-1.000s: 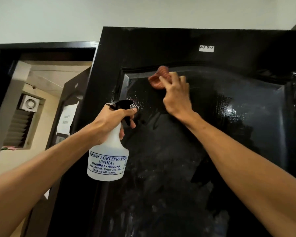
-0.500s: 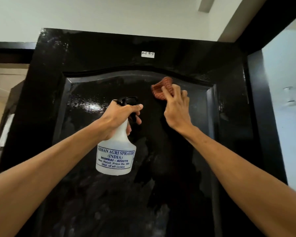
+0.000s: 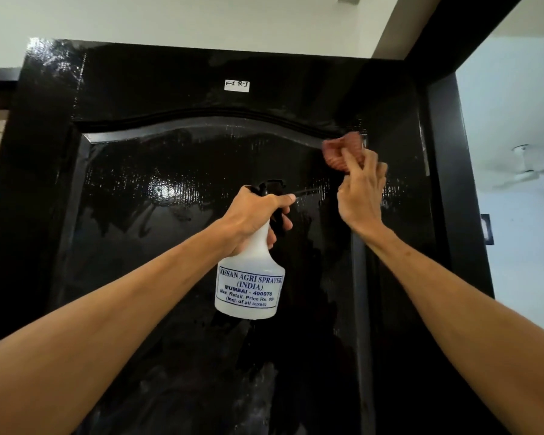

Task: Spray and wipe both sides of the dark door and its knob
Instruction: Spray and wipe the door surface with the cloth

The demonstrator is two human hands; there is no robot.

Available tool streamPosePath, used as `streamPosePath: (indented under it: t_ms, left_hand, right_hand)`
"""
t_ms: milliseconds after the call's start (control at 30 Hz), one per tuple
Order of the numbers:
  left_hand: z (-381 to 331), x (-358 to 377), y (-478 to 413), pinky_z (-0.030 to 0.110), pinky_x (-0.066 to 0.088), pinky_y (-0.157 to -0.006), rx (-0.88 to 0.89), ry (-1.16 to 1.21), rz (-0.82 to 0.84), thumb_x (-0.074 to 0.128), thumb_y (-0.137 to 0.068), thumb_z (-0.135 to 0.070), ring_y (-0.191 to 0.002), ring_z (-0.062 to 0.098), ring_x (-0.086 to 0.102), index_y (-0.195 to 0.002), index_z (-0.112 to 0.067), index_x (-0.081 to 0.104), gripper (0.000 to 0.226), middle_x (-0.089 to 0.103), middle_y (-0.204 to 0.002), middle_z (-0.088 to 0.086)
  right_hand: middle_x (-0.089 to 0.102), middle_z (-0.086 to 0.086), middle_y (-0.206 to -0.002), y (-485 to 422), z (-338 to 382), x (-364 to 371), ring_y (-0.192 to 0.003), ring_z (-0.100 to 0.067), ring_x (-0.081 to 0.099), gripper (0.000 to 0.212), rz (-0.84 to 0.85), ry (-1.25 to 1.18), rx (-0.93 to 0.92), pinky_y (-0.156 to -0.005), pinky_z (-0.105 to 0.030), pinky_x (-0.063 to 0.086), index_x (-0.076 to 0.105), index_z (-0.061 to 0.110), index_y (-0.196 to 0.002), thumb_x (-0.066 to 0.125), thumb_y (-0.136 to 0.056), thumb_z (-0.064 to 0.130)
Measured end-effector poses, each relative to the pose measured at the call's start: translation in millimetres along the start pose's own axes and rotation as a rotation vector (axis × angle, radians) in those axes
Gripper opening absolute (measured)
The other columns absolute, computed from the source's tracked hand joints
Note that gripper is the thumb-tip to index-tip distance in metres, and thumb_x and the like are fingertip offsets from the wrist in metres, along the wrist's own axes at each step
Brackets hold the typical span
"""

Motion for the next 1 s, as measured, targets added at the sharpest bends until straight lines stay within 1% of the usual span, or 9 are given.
streamPosePath:
  t_ms: [67,233,400,467,533,600,733,900,1000]
  left_hand:
    - [7.0,-2.3,3.2,0.029,0.047,-0.046,-0.016,-0.007,-0.011,0.070,-0.100,-0.032,-0.037,0.020,0.052,-0.093,-0.002,0.069,0.030,0.079,-0.087,0.019]
    - [29.2,-24.9,19.8,0.028,0.046,-0.044,-0.066,-0.034,-0.067,0.070,-0.100,-0.030,-0.034,0.020,0.050,-0.092,0.000,0.069,0.031,0.078,-0.088,0.022]
    - [49.3,-69.6,40.9,0.027,0.046,-0.044,-0.105,-0.066,-0.142,0.070,-0.100,-0.031,-0.033,0.020,0.049,-0.094,0.000,0.069,0.031,0.079,-0.086,0.018]
    - [57.7,-99.0,52.9,0.027,0.046,-0.044,-0.113,-0.080,-0.184,0.070,-0.100,-0.030,-0.033,0.021,0.049,-0.094,0.000,0.070,0.031,0.079,-0.085,0.017]
    - [68.1,-125.0,67.1,0.027,0.046,-0.044,-0.137,-0.089,-0.210,0.070,-0.100,-0.030,-0.034,0.021,0.048,-0.095,0.001,0.069,0.031,0.079,-0.086,0.018]
    - [80.7,-155.3,82.6,0.028,0.047,-0.044,-0.169,-0.098,-0.253,0.070,-0.100,-0.030,-0.034,0.021,0.048,-0.095,0.000,0.069,0.030,0.079,-0.086,0.019]
    - [93.1,-200.6,97.6,0.029,0.046,-0.044,-0.193,-0.105,-0.309,0.071,-0.099,-0.029,-0.036,0.023,0.048,-0.093,-0.001,0.068,0.028,0.078,-0.086,0.021]
    - [87.0,-242.4,99.5,0.029,0.046,-0.043,-0.154,-0.142,-0.369,0.070,-0.099,-0.027,-0.035,0.022,0.050,-0.094,-0.002,0.068,0.026,0.078,-0.085,0.020]
    - [73.1,-262.8,90.3,0.029,0.046,-0.043,-0.115,-0.156,-0.376,0.069,-0.100,-0.027,-0.036,0.022,0.051,-0.093,-0.003,0.068,0.025,0.078,-0.086,0.020]
  right_hand:
    - [0.035,-0.016,-0.150,15.2,8.3,1.4,-0.119,-0.035,0.038,0.063,-0.005,0.044,0.009,-0.107,-0.050,0.038,0.045,0.011,-0.152,0.047,-0.091,-0.005]
    - [0.035,-0.014,-0.152,73.3,49.8,19.1,-0.119,-0.032,0.037,0.066,0.151,0.073,-0.403,-0.102,-0.042,0.035,0.044,0.012,-0.154,0.045,-0.089,-0.001]
    - [0.034,-0.017,-0.152,48.7,58.9,18.7,-0.122,-0.040,0.037,0.066,0.006,-0.019,0.042,-0.110,-0.053,0.031,0.047,0.010,-0.151,0.048,-0.087,-0.007]
    - [0.031,-0.016,-0.153,72.4,101.6,38.3,-0.120,-0.038,0.036,0.069,0.077,-0.003,-0.138,-0.104,-0.049,0.033,0.045,0.010,-0.152,0.052,-0.085,-0.005]
    - [0.032,-0.014,-0.153,103.3,144.8,60.2,-0.118,-0.036,0.038,0.073,0.185,0.012,-0.466,-0.096,-0.049,0.041,0.046,0.012,-0.151,0.059,-0.081,0.000]
    - [0.035,-0.013,-0.152,99.7,175.8,71.0,-0.118,-0.035,0.038,0.070,0.218,-0.005,-0.583,-0.094,-0.047,0.043,0.049,0.014,-0.150,0.058,-0.082,0.004]
    - [0.038,-0.017,-0.148,60.4,203.5,79.6,-0.115,-0.037,0.039,0.066,0.141,-0.055,-0.205,-0.093,-0.047,0.041,0.049,0.010,-0.149,0.048,-0.084,-0.002]
    - [0.042,-0.010,-0.146,86.2,271.4,112.6,-0.110,-0.032,0.043,0.061,0.270,-0.028,-0.731,-0.087,-0.046,0.045,0.053,0.017,-0.146,0.055,-0.085,0.008]
    - [0.044,-0.012,-0.142,42.3,266.3,111.2,-0.112,-0.035,0.043,0.058,0.137,-0.082,-0.384,-0.091,-0.050,0.045,0.055,0.015,-0.143,0.056,-0.086,0.004]
Point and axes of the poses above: each hand's wrist, its own y-axis away from the middle knuckle, its own x-axis out of the palm, z = x × y, the point moved 5 cm from there along -y, towards the middle knuckle
